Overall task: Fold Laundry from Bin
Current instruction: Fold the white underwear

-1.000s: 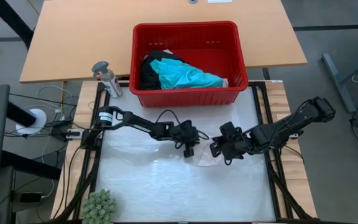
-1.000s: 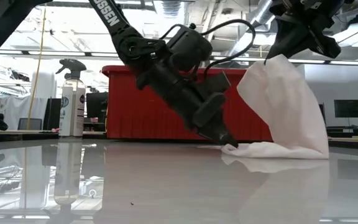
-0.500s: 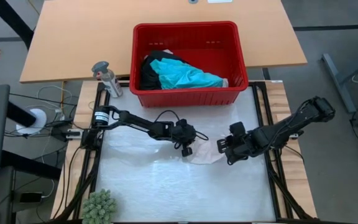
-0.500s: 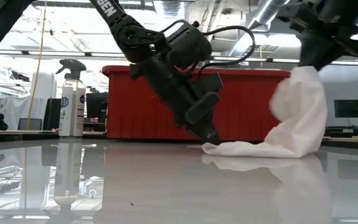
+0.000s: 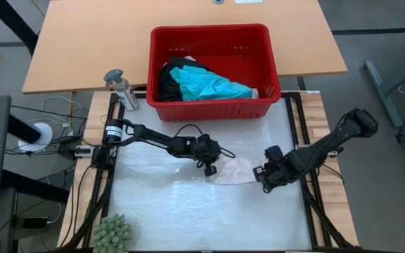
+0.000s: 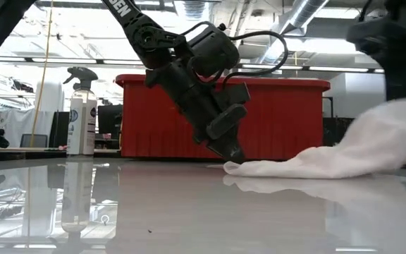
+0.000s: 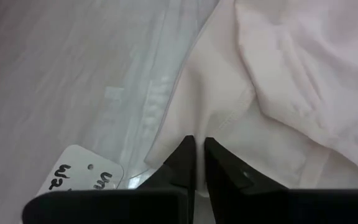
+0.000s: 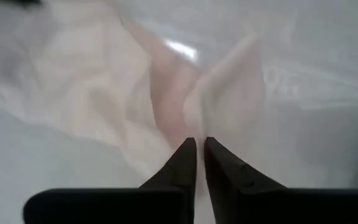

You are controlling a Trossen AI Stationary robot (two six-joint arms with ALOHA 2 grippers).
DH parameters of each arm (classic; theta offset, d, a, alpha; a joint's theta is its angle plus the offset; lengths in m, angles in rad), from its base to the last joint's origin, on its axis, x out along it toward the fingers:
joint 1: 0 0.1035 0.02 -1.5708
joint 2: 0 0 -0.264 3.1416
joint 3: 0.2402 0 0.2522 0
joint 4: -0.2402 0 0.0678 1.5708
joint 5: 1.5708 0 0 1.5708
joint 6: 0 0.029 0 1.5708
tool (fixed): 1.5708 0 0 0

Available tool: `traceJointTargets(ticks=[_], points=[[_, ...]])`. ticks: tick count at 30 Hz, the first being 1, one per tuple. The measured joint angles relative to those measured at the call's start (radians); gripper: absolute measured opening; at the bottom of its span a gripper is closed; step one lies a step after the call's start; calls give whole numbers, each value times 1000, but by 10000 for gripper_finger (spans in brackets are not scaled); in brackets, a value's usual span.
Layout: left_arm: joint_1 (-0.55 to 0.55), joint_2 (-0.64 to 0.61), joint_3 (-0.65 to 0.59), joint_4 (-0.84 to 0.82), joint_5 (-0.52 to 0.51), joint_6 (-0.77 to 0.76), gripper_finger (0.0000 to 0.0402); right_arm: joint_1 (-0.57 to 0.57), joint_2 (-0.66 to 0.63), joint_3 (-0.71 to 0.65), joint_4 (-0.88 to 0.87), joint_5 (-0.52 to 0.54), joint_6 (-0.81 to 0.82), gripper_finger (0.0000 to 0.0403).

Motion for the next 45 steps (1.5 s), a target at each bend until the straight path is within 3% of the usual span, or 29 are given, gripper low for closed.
traceJointTargets(ticks=[6,10,13,19,29,36,45], points=[[-11,-12,-1,-54,1,12,16,51,0,0,-71,-41,4,128],[-20,-29,-3,-64,-5,29,16,70,0,0,55,211,-136,173],[-20,-44,-4,-65,-4,46,16,11,14,1,193,267,-367,194],[-21,-51,-2,-111,-13,51,16,-147,132,1,423,174,-808,235],[-22,-53,-2,-138,-20,53,16,-321,181,-8,530,35,-1243,252],[-22,-53,-2,-153,-23,58,16,-424,116,-177,753,-120,-1322,253],[-22,-53,-4,-134,-23,56,16,-483,163,-208,818,-126,-1449,253]])
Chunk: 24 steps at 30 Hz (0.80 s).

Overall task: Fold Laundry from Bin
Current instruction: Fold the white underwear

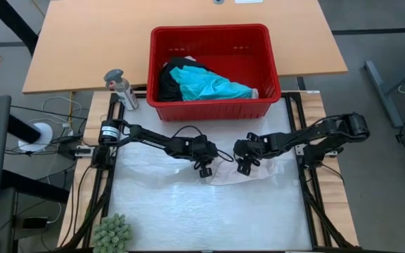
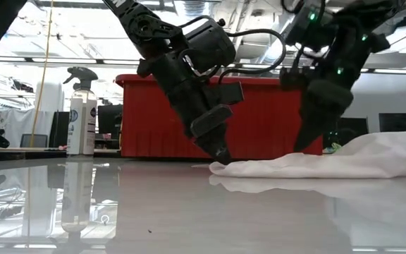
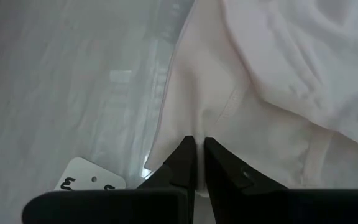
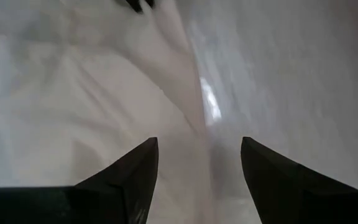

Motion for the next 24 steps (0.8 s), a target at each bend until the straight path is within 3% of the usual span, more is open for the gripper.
traceJointTargets(ticks=[8,11,20,24], points=[[0,0,0,0,0,-2,16,-31,66,0,83,-51,-66,231],[0,0,0,0,0,-3,16,-36,63,0,79,-67,-69,192],[-1,0,0,1,-18,-6,16,-36,61,0,55,-166,-96,28],[-1,0,1,2,-19,-6,16,-35,50,29,53,-178,-64,20]])
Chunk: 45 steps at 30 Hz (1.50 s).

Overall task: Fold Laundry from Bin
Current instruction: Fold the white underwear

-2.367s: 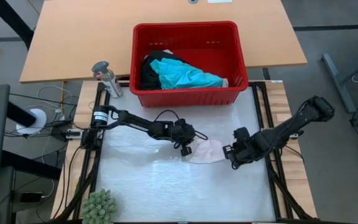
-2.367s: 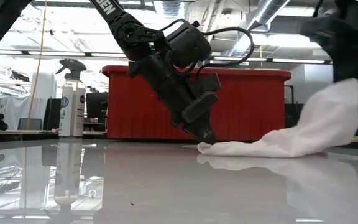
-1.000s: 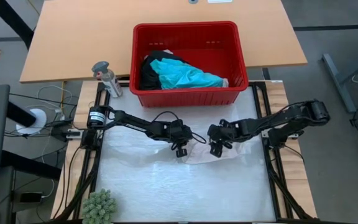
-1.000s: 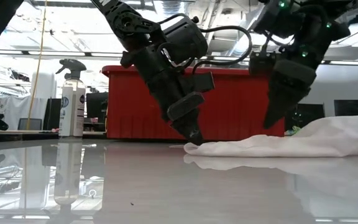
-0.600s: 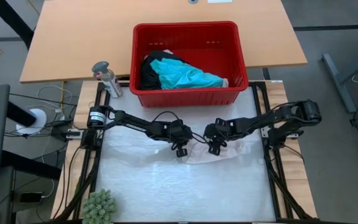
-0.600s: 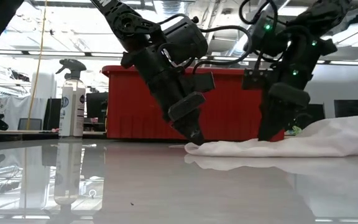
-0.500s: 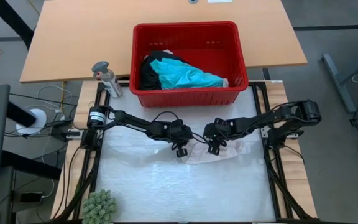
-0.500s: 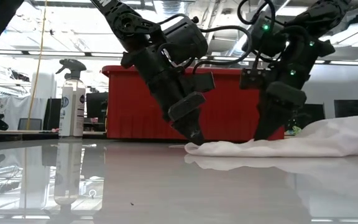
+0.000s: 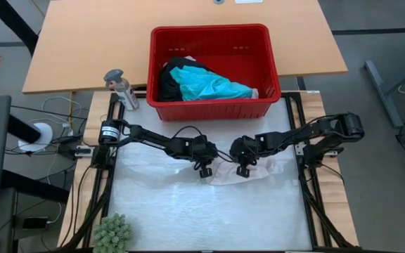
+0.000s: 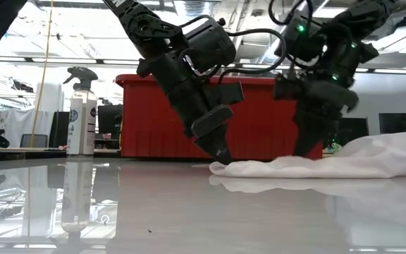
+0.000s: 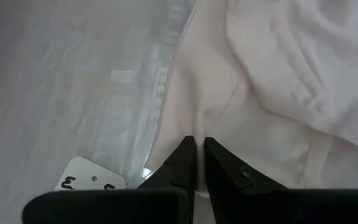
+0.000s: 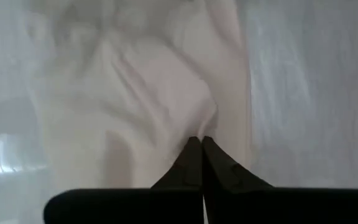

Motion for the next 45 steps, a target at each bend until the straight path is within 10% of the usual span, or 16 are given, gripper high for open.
traceJointTargets(ticks=[23,45], points=[[1,0,0,11,0,11,16,545,-75,70,-75,157,675,34],[24,0,2,-27,3,68,16,605,5,67,17,256,747,180]])
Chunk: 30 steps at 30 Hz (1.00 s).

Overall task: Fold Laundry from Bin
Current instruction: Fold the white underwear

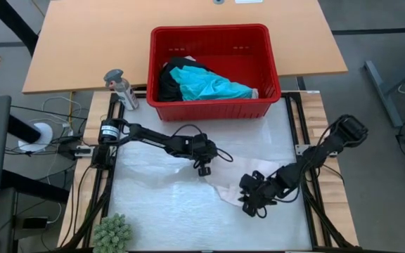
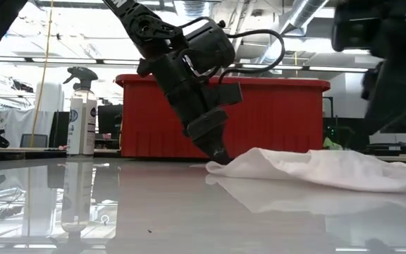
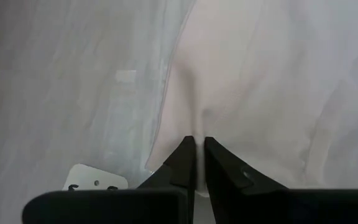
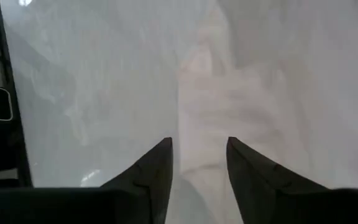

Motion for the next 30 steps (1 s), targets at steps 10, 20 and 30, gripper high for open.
traceJointTargets(ticks=[10,20,30], points=[[9,0,0,0,0,-28,16,-48,142,0,42,-29,-54,141],[13,0,-1,0,4,-21,16,-25,167,0,112,-103,-22,115],[14,-1,0,-32,-3,-34,16,-33,-95,-1,-277,-7,288,128]])
